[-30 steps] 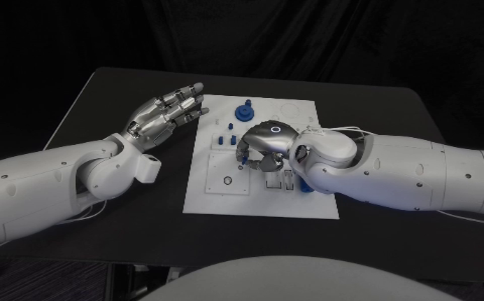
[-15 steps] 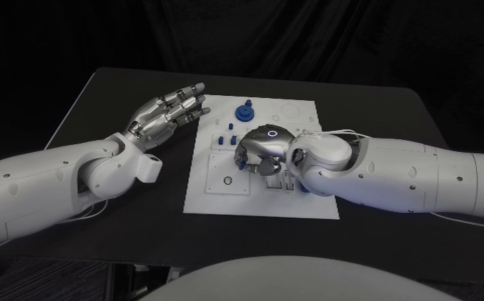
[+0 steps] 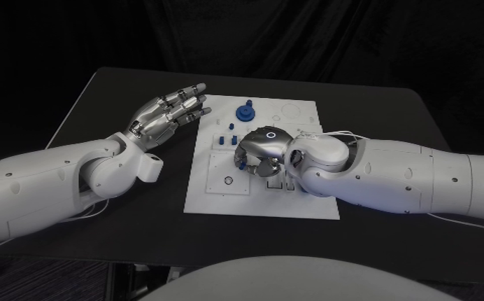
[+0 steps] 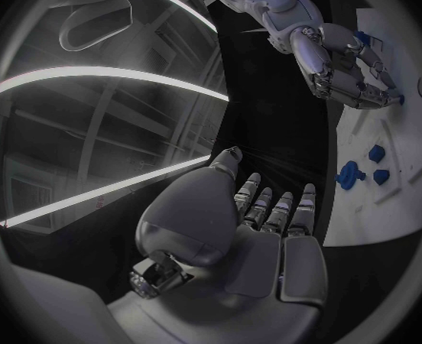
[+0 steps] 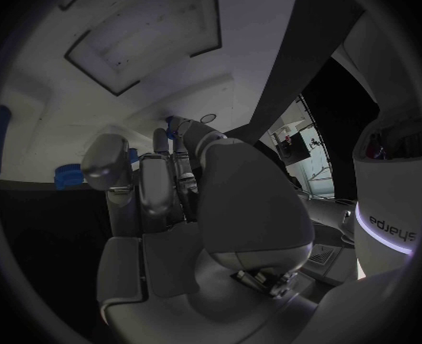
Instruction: Assemble the parts on the task board
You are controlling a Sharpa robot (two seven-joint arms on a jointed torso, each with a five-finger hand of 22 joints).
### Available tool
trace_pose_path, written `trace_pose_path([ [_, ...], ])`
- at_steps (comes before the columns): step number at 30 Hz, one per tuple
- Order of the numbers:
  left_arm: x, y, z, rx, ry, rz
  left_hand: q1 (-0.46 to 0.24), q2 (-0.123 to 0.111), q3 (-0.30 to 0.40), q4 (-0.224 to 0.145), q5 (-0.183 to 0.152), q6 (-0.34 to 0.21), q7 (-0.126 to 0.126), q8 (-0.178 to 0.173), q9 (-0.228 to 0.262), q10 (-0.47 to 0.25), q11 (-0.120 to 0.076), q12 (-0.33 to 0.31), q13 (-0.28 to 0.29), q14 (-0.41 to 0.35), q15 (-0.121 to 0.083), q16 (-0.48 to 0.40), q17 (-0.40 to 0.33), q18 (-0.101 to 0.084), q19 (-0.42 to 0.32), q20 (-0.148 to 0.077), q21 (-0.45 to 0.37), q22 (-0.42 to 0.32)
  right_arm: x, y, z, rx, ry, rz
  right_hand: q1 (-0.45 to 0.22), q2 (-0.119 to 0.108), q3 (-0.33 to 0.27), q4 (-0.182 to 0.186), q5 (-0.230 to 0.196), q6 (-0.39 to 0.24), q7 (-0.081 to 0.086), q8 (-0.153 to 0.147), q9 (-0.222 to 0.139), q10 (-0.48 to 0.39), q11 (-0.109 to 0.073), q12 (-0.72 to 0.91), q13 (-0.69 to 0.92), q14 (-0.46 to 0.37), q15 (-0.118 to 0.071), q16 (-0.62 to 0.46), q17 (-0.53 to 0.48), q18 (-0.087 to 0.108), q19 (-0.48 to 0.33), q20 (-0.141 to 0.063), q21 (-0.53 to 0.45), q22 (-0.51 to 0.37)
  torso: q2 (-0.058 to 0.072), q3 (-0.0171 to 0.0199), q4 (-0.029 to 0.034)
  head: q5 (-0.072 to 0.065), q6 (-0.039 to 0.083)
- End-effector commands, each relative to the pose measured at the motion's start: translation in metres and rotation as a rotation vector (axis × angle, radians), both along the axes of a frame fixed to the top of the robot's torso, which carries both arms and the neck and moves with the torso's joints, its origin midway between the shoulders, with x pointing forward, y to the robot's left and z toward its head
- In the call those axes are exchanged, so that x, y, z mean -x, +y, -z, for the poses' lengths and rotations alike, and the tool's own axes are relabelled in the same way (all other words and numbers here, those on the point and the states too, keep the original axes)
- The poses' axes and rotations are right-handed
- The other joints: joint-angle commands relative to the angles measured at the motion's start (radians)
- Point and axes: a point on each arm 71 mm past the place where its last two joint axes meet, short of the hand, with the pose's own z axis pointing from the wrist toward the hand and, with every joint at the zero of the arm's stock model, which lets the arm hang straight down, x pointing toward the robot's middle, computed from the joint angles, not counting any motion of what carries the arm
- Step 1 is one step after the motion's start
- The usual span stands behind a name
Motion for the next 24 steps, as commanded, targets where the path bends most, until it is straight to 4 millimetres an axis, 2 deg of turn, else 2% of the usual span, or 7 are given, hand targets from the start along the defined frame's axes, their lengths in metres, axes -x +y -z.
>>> trace_pose_path([
  [1, 0.0007, -0.0006, -0.0054, 0.065, -0.059, -0.002, -0.01, -0.001, 0.007, 0.001, 0.004, 0.004, 0.004, 0.005, 0.001, 0.001, -0.006, 0.002, -0.001, -0.001, 0.004, 0.003, 0.0, -0.02, 0.003, -0.003, 0.003, -0.001, 0.0003, 0.0004, 0.0036, 0.022, 0.006, 0.009, 0.003, -0.008, -0.003, -0.002, -0.008, -0.01, 0.0, -0.009, 0.0, 0.006, 0.0, -0.005, -0.001, -0.003, -0.001, -0.005, -0.001, -0.01, 0.0, -0.001, -0.003, 0.122, 0.0, 0.0003, 0.0, -0.002, 0.0],
  [10, 0.0004, -0.0009, -0.0047, 0.064, -0.056, 0.001, -0.011, 0.0, 0.008, 0.0, 0.004, 0.006, 0.005, 0.006, 0.002, 0.001, -0.007, 0.002, -0.001, -0.001, 0.004, 0.003, 0.0, -0.02, 0.004, -0.003, 0.003, 0.0, 0.0003, 0.0029, 0.0064, 0.036, 0.016, 0.007, 0.0, -0.01, -0.003, 0.001, -0.019, -0.023, 0.004, -0.021, -0.005, 0.003, 0.004, -0.009, -0.002, -0.007, 0.002, -0.009, -0.006, -0.009, -0.004, 0.0, -0.011, 0.119, 0.001, 0.0001, -0.0004, -0.002, 0.0],
  [14, 0.0003, -0.0012, -0.0043, 0.065, -0.054, 0.003, -0.011, 0.0, 0.008, 0.0, 0.004, 0.006, 0.005, 0.006, 0.002, 0.001, -0.007, 0.002, -0.001, -0.001, 0.004, 0.003, 0.0, -0.02, 0.004, -0.003, 0.003, 0.0, 0.0003, 0.0036, 0.008, 0.048, 0.024, 0.005, -0.015, -0.018, -0.006, 0.012, -0.05, -0.068, 0.016, -0.056, -0.025, -0.024, 0.015, -0.02, -0.005, -0.016, 0.012, -0.02, -0.017, -0.006, -0.016, 0.006, -0.037, 0.113, 0.0, -0.0001, 0.0004, -0.003, 0.0],
  [15, 0.0003, -0.0012, -0.0042, 0.065, -0.054, 0.003, -0.011, 0.0, 0.008, 0.0, 0.004, 0.006, 0.005, 0.006, 0.002, 0.001, -0.007, 0.002, -0.001, -0.001, 0.004, 0.003, 0.0, -0.02, 0.004, -0.003, 0.003, 0.0, 0.0004, 0.0037, 0.0085, 0.051, 0.026, 0.004, -0.032, -0.031, -0.012, 0.024, -0.077, -0.11, 0.025, -0.085, -0.045, -0.063, 0.026, -0.036, -0.01, -0.024, 0.023, -0.029, -0.027, -0.004, -0.025, 0.013, -0.056, 0.107, 0.0, -0.0001, 0.0003, -0.003, 0.0],
  [16, 0.0003, -0.0012, -0.0041, 0.064, -0.054, 0.003, -0.011, 0.0, 0.009, 0.0, 0.004, 0.008, 0.006, 0.006, 0.002, 0.001, -0.007, 0.002, -0.001, -0.001, 0.004, 0.003, 0.0, -0.02, 0.004, -0.003, 0.003, 0.0, 0.0005, 0.0038, 0.0088, 0.053, 0.028, 0.003, -0.039, -0.036, -0.016, 0.029, -0.085, -0.126, 0.023, -0.097, -0.053, -0.078, 0.03, -0.041, -0.011, -0.028, 0.026, -0.033, -0.032, -0.002, -0.03, 0.016, -0.068, 0.104, 0.0, -0.0001, 0.0002, -0.003, 0.0],
  [18, 0.0002, -0.001, -0.0039, 0.064, -0.053, 0.003, -0.011, 0.0, 0.01, 0.0, 0.004, 0.009, 0.006, 0.006, 0.002, 0.001, -0.007, 0.001, -0.001, -0.001, 0.004, 0.003, 0.0, -0.02, 0.004, -0.003, 0.003, 0.0, 0.0008, 0.0038, 0.0095, 0.057, 0.032, 0.001, -0.06, -0.051, -0.047, 0.047, -0.102, -0.196, -0.002, -0.138, -0.086, -0.144, 0.047, -0.053, -0.013, -0.05, 0.04, -0.053, -0.055, 0.005, -0.055, 0.031, -0.119, 0.091, 0.0, 0.0, 0.0001, -0.002, 0.0],
  [24, 0.0, -0.0007, -0.0034, 0.063, -0.053, 0.002, -0.011, 0.001, 0.011, 0.0, 0.004, 0.012, 0.007, 0.007, 0.003, 0.001, -0.007, 0.002, -0.001, -0.002, 0.004, 0.003, 0.0, -0.02, 0.004, -0.003, 0.003, 0.0, 0.001, 0.0036, 0.0094, 0.05, 0.029, -0.003, -0.056, -0.044, -0.14, 0.076, -0.16, -0.265, -0.022, -0.136, -0.144, -0.28, 0.061, -0.038, -0.002, -0.087, 0.053, -0.07, -0.082, 0.019, -0.091, 0.048, -0.197, 0.074, 0.0, -0.0003, 0.0005, -0.002, 0.0],
])
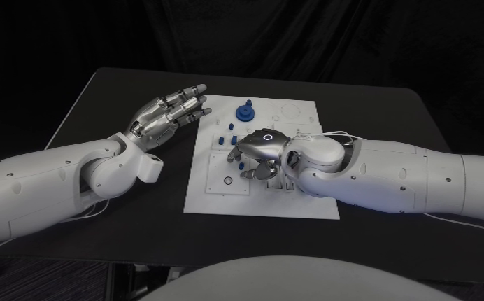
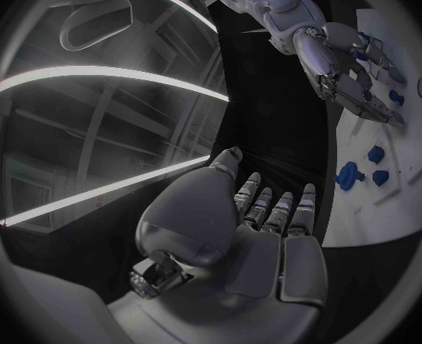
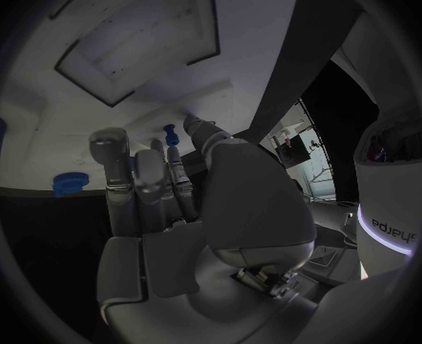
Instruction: Assemble the parts on the task board
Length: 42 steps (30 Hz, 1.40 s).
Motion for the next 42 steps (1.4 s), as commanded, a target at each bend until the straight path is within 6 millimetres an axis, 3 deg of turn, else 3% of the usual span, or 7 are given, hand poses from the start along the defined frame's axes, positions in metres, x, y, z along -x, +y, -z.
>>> trace_pose_path([
  [1, 0.001, 0.0, -0.005, 0.062, -0.055, -0.003, -0.012, 0.001, 0.005, -0.001, 0.004, 0.005, 0.0, 0.007, 0.001, 0.001, -0.007, 0.002, -0.001, -0.002, 0.005, 0.003, 0.0, -0.02, 0.004, -0.003, 0.003, 0.0, 0.001, -0.001, 0.004, 0.018, 0.006, 0.005, 0.007, 0.01, -0.043, 0.011, -0.011, -0.008, -0.003, 0.007, -0.022, -0.047, 0.006, 0.028, 0.016, -0.018, 0.002, -0.007, -0.012, 0.021, -0.015, 0.003, -0.033, 0.072, 0.0, -0.0005, 0.0004, -0.001, 0.0],
  [9, 0.001, 0.001, -0.005, 0.06, -0.054, -0.004, -0.012, 0.001, 0.006, -0.001, 0.004, 0.008, 0.0, 0.007, 0.002, 0.0, -0.007, 0.001, -0.001, -0.002, 0.005, 0.003, 0.0, -0.021, 0.004, -0.003, 0.003, -0.001, 0.001, -0.01, -0.002, -0.022, -0.019, 0.019, 0.025, 0.017, -0.075, 0.025, -0.011, -0.009, -0.008, 0.01, -0.04, -0.085, 0.008, 0.054, 0.024, -0.033, 0.003, -0.013, -0.026, 0.024, -0.025, 0.006, -0.057, 0.068, 0.0, -0.0002, -0.0002, 0.0, 0.0],
  [14, 0.001, 0.002, -0.005, 0.058, -0.054, -0.009, -0.012, 0.001, 0.007, -0.001, 0.004, 0.011, 0.001, 0.008, 0.002, 0.001, -0.007, 0.002, -0.001, -0.001, 0.005, 0.004, 0.0, -0.021, 0.004, -0.003, 0.003, 0.0, -0.005, -0.024, -0.02, -0.073, -0.028, 0.06, 0.038, 0.023, -0.087, 0.033, 0.001, 0.008, -0.006, 0.019, -0.047, -0.095, 0.007, 0.075, 0.029, -0.033, 0.002, -0.01, -0.028, 0.023, -0.02, 0.005, -0.054, 0.071, 0.0, 0.0, 0.0001, -0.004, 0.0],
  [18, 0.002, 0.003, -0.005, 0.056, -0.055, -0.013, -0.013, 0.001, 0.007, -0.002, 0.004, 0.015, 0.001, 0.009, 0.003, 0.001, -0.007, 0.003, -0.001, -0.001, 0.005, 0.004, 0.0, -0.021, 0.005, -0.003, 0.003, -0.001, -0.016, -0.04, -0.041, -0.105, -0.027, 0.114, 0.054, 0.048, -0.086, 0.037, 0.079, 0.029, 0.01, 0.028, -0.061, -0.091, 0.008, 0.111, 0.033, -0.021, 0.008, 0.009, -0.016, 0.019, -0.006, 0.009, -0.035, 0.078, -0.001, 0.0007, -0.0001, -0.005, 0.0],
  [24, 0.002, 0.004, -0.005, 0.053, -0.055, -0.017, -0.013, 0.0, 0.008, -0.002, 0.004, 0.019, 0.002, 0.01, 0.003, 0.002, -0.007, 0.004, 0.0, -0.001, 0.005, 0.004, 0.0, -0.021, 0.004, -0.003, 0.003, -0.002, -0.027, -0.069, -0.064, -0.123, -0.034, 0.192, 0.05, 0.063, -0.082, 0.041, 0.109, 0.056, 0.021, 0.039, -0.071, -0.064, 0.006, 0.138, 0.031, -0.012, 0.007, 0.023, -0.01, 0.015, 0.01, 0.01, -0.006, 0.087, -0.003, -0.0003, -0.0018, -0.002, 0.0],
  [35, 0.002, 0.004, -0.005, 0.052, -0.055, -0.019, -0.014, 0.0, 0.009, -0.003, 0.004, 0.02, 0.002, 0.01, 0.004, 0.002, -0.006, 0.005, 0.0, -0.001, 0.005, 0.004, 0.0, -0.021, 0.004, -0.003, 0.003, -0.002, -0.032, -0.121, -0.069, -0.077, -0.02, 0.333, 0.029, 0.052, -0.096, 0.055, 0.068, 0.063, 0.019, 0.035, -0.093, -0.067, 0.003, 0.138, 0.01, 0.024, 0.005, 0.067, 0.028, 0.004, 0.047, 0.007, 0.069, 0.104, -0.003, -0.0018, -0.0004, -0.005, 0.0],
  [42, 0.002, 0.003, -0.004, 0.053, -0.054, -0.016, -0.014, 0.0, 0.009, -0.003, 0.004, 0.02, 0.002, 0.01, 0.004, 0.002, -0.006, 0.005, 0.0, -0.001, 0.005, 0.004, 0.0, -0.021, 0.004, -0.003, 0.003, -0.002, -0.032, -0.135, -0.062, -0.049, -0.001, 0.369, 0.019, 0.048, -0.107, 0.066, 0.041, 0.063, 0.019, 0.033, -0.103, -0.064, 0.003, 0.141, 0.003, 0.023, 0.005, 0.067, 0.024, 0.003, 0.049, 0.007, 0.072, 0.104, 0.001, 0.0003, -0.0007, -0.008, 0.0],
])
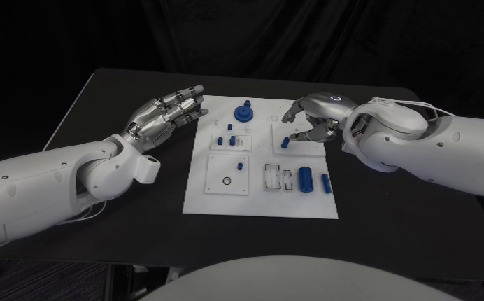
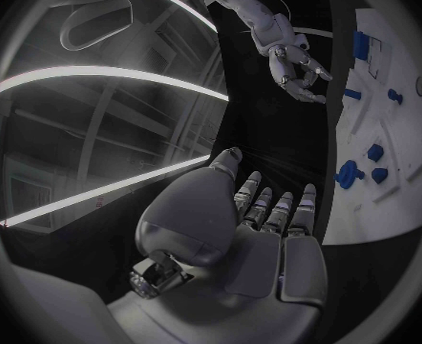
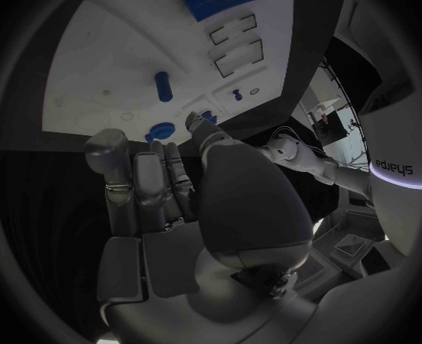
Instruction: Assemble the parts on the task board
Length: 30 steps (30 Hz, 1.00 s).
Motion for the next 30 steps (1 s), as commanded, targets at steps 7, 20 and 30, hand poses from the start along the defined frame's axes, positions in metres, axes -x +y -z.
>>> trace_pose_path([
  [7, 0.001, -0.001, -0.005, 0.056, -0.055, -0.007, -0.006, 0.0, 0.007, 0.0, 0.004, 0.006, 0.003, 0.006, 0.001, 0.002, -0.006, 0.004, 0.0, 0.0, 0.005, 0.004, 0.001, -0.005, 0.005, -0.003, 0.004, 0.0, -0.001, -0.007, 0.014, 0.034, 0.055, 0.051, -0.008, 0.002, -0.006, 0.011, -0.019, -0.002, -0.005, -0.009, -0.01, 0.014, 0.0, 0.011, -0.006, 0.006, 0.0, 0.007, -0.003, -0.013, 0.009, 0.0, 0.013, 0.105, 0.006, 0.0017, -0.0008, 0.0, 0.0],
  [20, 0.001, -0.001, -0.005, 0.056, -0.053, -0.005, -0.006, 0.0, 0.007, 0.0, 0.004, 0.006, 0.003, 0.006, 0.001, 0.002, -0.006, 0.004, 0.0, 0.0, 0.005, 0.004, 0.001, -0.005, 0.005, -0.003, 0.004, 0.0, -0.007, -0.001, 0.03, 0.044, 0.073, 0.041, 0.032, 0.007, 0.004, -0.009, 0.02, -0.015, 0.005, -0.017, -0.029, 0.036, -0.002, 0.007, -0.025, 0.002, -0.002, 0.002, -0.016, -0.012, 0.007, -0.003, 0.007, 0.103, 0.003, 0.002, 0.0022, -0.003, 0.0],
  [30, 0.001, -0.001, -0.004, 0.055, -0.05, -0.002, -0.007, 0.0, 0.009, -0.001, 0.005, 0.007, 0.003, 0.007, 0.001, 0.002, -0.006, 0.005, 0.0, -0.001, 0.005, 0.004, 0.0, -0.005, 0.005, -0.003, 0.004, 0.0, -0.01, 0.009, 0.046, 0.035, 0.081, 0.013, 0.051, 0.016, 0.023, -0.017, 0.042, 0.014, 0.012, -0.001, -0.034, 0.079, -0.007, 0.001, -0.043, 0.0, -0.007, 0.0, -0.023, -0.011, 0.006, -0.006, 0.006, 0.102, 0.002, 0.0012, 0.0009, 0.001, 0.0],
])
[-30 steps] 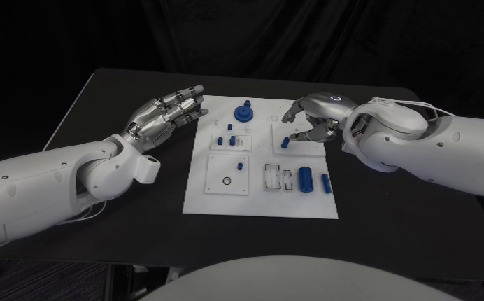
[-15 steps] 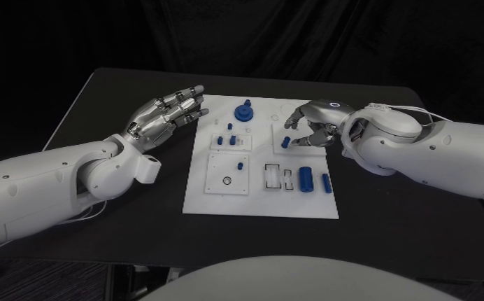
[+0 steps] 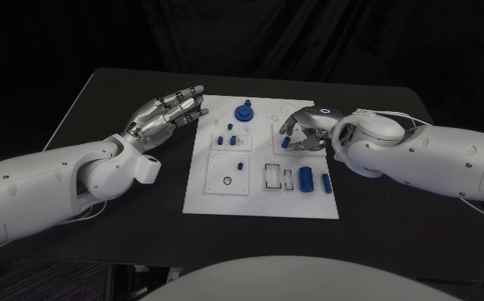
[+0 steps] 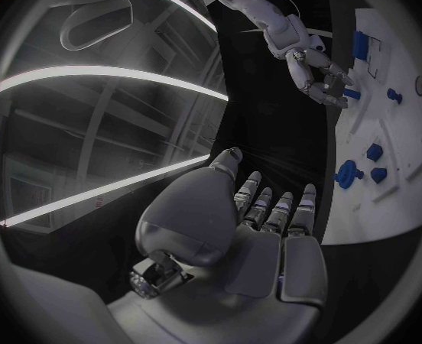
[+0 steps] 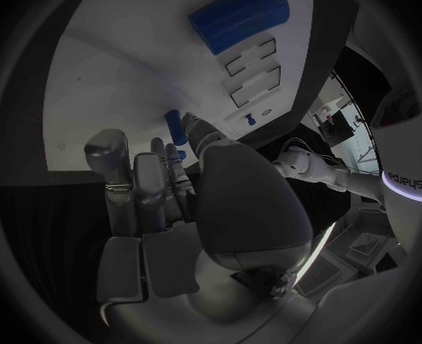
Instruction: Assemble the parts on the task board
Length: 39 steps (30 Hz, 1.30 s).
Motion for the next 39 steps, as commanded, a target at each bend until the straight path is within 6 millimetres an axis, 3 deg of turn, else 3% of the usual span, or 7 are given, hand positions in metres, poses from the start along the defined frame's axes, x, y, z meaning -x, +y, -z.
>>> trace_pose_path([
  [1, 0.001, 0.0, -0.005, 0.055, -0.05, -0.004, -0.007, 0.0, 0.006, 0.002, 0.005, 0.007, 0.003, 0.007, 0.002, 0.002, -0.006, 0.005, 0.0, -0.001, 0.005, 0.004, 0.0, -0.005, 0.005, -0.003, 0.004, 0.0, 0.0, 0.002, 0.004, -0.008, -0.003, -0.015, 0.01, -0.001, 0.012, -0.002, 0.019, 0.018, 0.003, 0.01, 0.0, 0.018, -0.001, -0.01, -0.01, 0.002, -0.007, 0.001, 0.002, -0.012, 0.004, -0.003, 0.002, 0.104, 0.0, -0.0004, -0.0014, 0.002, 0.0],
  [10, 0.001, 0.001, -0.004, 0.054, -0.047, -0.003, -0.008, 0.001, 0.008, 0.001, 0.006, 0.008, 0.004, 0.007, 0.002, 0.002, -0.005, 0.005, 0.0, -0.001, 0.005, 0.004, 0.0, -0.005, 0.005, -0.003, 0.004, -0.001, -0.002, 0.006, 0.012, -0.012, -0.001, -0.023, 0.014, -0.004, 0.043, -0.001, 0.042, 0.059, 0.005, 0.033, 0.006, 0.064, -0.007, -0.034, -0.035, 0.008, -0.013, 0.007, 0.005, -0.014, 0.009, -0.008, 0.015, 0.106, 0.0, 0.0006, 0.0001, -0.002, 0.0],
  [16, 0.001, 0.0, -0.003, 0.053, -0.043, 0.0, -0.008, 0.001, 0.008, 0.001, 0.006, 0.008, 0.004, 0.007, 0.002, 0.002, -0.005, 0.005, 0.0, -0.001, 0.005, 0.004, 0.0, -0.005, 0.005, -0.003, 0.004, -0.001, -0.002, 0.006, 0.012, -0.019, -0.009, -0.021, 0.031, -0.001, 0.081, -0.009, 0.06, 0.124, 0.005, 0.071, 0.027, 0.138, -0.024, -0.041, -0.049, 0.016, -0.027, 0.014, 0.01, -0.016, 0.018, -0.02, 0.037, 0.111, 0.0, 0.0002, -0.0002, 0.0, 0.0],
  [23, 0.001, 0.001, -0.002, 0.052, -0.04, 0.0, -0.008, 0.002, 0.01, 0.0, 0.006, 0.012, 0.005, 0.008, 0.002, 0.002, -0.005, 0.006, 0.0, -0.001, 0.005, 0.005, 0.0, -0.005, 0.006, -0.003, 0.004, -0.001, -0.001, 0.006, 0.011, -0.03, -0.027, -0.019, 0.039, -0.001, 0.096, -0.023, 0.073, 0.168, -0.005, 0.103, 0.055, 0.197, -0.039, -0.036, -0.047, 0.022, -0.039, 0.018, 0.014, -0.018, 0.024, -0.032, 0.051, 0.114, 0.0, 0.0001, -0.0023, 0.003, 0.0],
  [29, 0.002, 0.002, -0.002, 0.051, -0.038, 0.0, -0.008, 0.002, 0.011, 0.0, 0.006, 0.015, 0.005, 0.008, 0.003, 0.002, -0.004, 0.006, 0.0, -0.001, 0.005, 0.005, 0.0, -0.005, 0.006, -0.003, 0.004, -0.001, 0.001, 0.006, 0.007, -0.054, -0.056, -0.017, 0.044, 0.004, 0.096, -0.039, 0.073, 0.198, -0.02, 0.143, 0.091, 0.244, -0.057, -0.024, -0.035, 0.029, -0.055, 0.02, 0.017, -0.021, 0.032, -0.046, 0.07, 0.117, -0.001, -0.0003, -0.0007, 0.001, 0.0],
  [39, 0.002, 0.001, -0.001, 0.049, -0.036, -0.001, -0.008, 0.003, 0.012, 0.0, 0.007, 0.016, 0.006, 0.009, 0.003, 0.002, -0.004, 0.006, 0.0, -0.001, 0.005, 0.005, 0.0, -0.006, 0.006, -0.003, 0.004, 0.0, 0.006, 0.013, -0.016, -0.08, -0.104, -0.039, 0.045, 0.003, 0.096, -0.041, 0.073, 0.199, -0.02, 0.147, 0.095, 0.247, -0.058, -0.025, -0.034, 0.031, -0.056, 0.021, 0.019, -0.022, 0.034, -0.047, 0.074, 0.118, -0.001, -0.0002, -0.0001, 0.005, 0.0],
])
